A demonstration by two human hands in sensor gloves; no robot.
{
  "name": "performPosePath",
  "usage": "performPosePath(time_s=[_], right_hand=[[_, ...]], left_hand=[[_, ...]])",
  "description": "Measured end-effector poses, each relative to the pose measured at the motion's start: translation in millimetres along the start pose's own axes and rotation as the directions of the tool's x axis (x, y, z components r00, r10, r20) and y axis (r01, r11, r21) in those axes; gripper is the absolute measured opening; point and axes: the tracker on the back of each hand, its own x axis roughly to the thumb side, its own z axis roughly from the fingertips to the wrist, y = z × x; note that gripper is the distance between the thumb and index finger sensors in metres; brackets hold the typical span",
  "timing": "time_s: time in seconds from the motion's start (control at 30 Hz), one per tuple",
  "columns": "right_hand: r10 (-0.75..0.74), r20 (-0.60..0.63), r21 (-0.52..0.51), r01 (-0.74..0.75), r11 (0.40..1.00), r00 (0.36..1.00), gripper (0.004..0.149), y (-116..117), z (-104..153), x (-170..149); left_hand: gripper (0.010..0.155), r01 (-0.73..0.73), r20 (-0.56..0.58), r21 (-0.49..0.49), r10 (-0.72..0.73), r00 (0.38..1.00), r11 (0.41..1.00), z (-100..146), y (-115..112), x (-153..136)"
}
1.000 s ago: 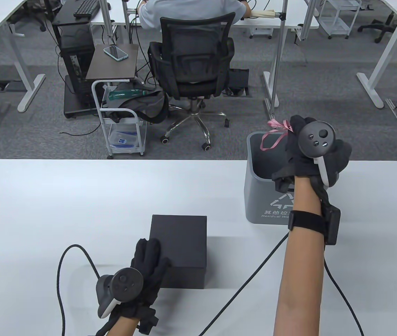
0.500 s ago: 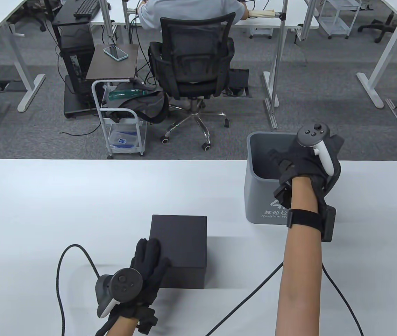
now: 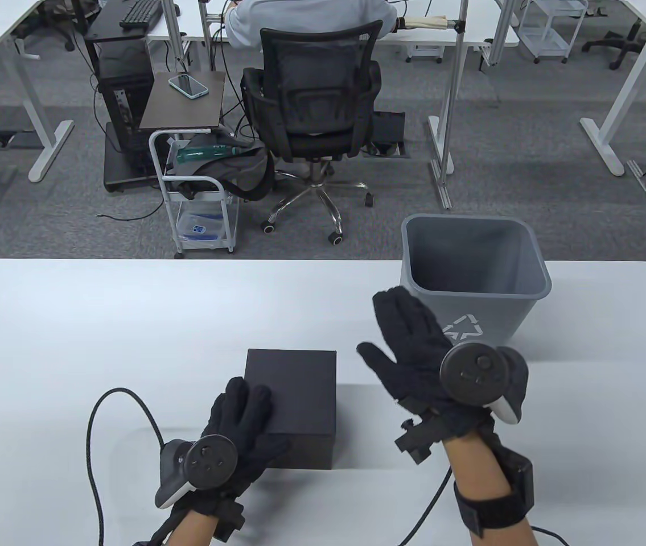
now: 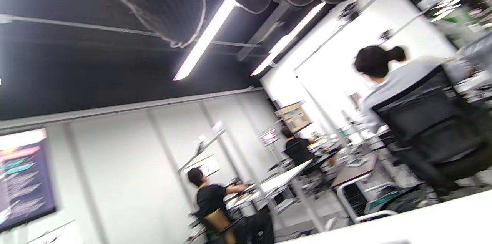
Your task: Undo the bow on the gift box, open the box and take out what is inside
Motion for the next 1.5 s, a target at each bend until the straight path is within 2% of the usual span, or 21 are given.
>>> performPosePath(time_s=[0.07, 0.17, 0.23, 0.33, 0.43, 0.53, 0.57, 0.67, 0.8, 1.27, 1.37, 1.5], right_hand=[[0.018, -0.005, 0.022, -0.018, 1.0, 1.0, 0.071, 31.8, 20.6, -8.7], [0.083, -0.021, 0.124, -0.079, 0.989, 0.996, 0.075, 67.9, 39.3, -20.4], [0.159, -0.055, 0.189, -0.146, 0.971, 0.986, 0.078, 90.7, 50.3, -29.4], [0.201, -0.12, 0.254, -0.166, 0.953, 0.972, 0.081, 115.5, 62.6, -45.0], [0.188, -0.244, 0.339, -0.098, 0.936, 0.952, 0.082, 131.7, 68.3, -57.8], [0.065, -0.306, 0.331, 0.042, 0.943, 0.95, 0.083, 143.0, 70.3, -68.0], [-0.02, -0.344, 0.349, 0.147, 0.926, 0.939, 0.083, 146.9, 70.3, -71.4], [-0.173, -0.396, 0.291, 0.302, 0.908, 0.902, 0.084, 149.7, 71.0, -74.4], [-0.277, -0.418, 0.236, 0.398, 0.886, 0.865, 0.085, 154.0, 75.1, -75.8], [-0.323, -0.366, 0.136, 0.393, 0.909, 0.873, 0.085, 138.7, 78.0, -68.7], [-0.317, -0.321, 0.096, 0.363, 0.927, 0.893, 0.084, 135.5, 77.3, -63.8], [-0.342, -0.24, 0.029, 0.359, 0.933, 0.909, 0.083, 130.4, 76.5, -57.2]], left_hand=[[0.092, 0.036, 0.014, -0.009, -0.036, 0.999, 0.999, -2.2, 0.5, 1.6], [0.094, 0.069, 0.021, -0.022, -0.068, 0.997, 0.997, -3.5, 1.8, 3.5], [0.094, 0.074, 0.02, -0.021, -0.073, 0.997, 0.997, -3.7, 1.7, 4.0], [0.092, 0.086, 0.021, -0.01, -0.086, 0.996, 0.996, -4.4, 0.5, 4.8], [0.09, 0.087, 0.027, 0.014, -0.087, 0.996, 0.996, -4.1, -2.2, 7.3], [0.089, 0.093, 0.045, 0.035, -0.094, 0.995, 0.995, -4.9, -4.9, 9.9], [0.088, 0.092, 0.05, 0.039, -0.094, 0.994, 0.995, -4.9, -5.5, 11.4], [0.088, 0.092, 0.063, 0.06, -0.096, 0.993, 0.994, -4.9, -7.7, 14.9], [0.086, 0.052, 0.096, 0.088, -0.06, 0.994, 0.995, -3.4, -10.1, 18.1], [0.082, 0.042, 0.158, 0.161, -0.068, 0.985, 0.986, -0.7, -5.0, 29.8], [0.082, 0.043, 0.172, 0.198, -0.078, 0.982, 0.979, 1.9, 2.3, 32.3], [0.082, 0.104, 0.185, 0.284, -0.161, 0.97, 0.953, 9.3, 16.0, 37.3]])
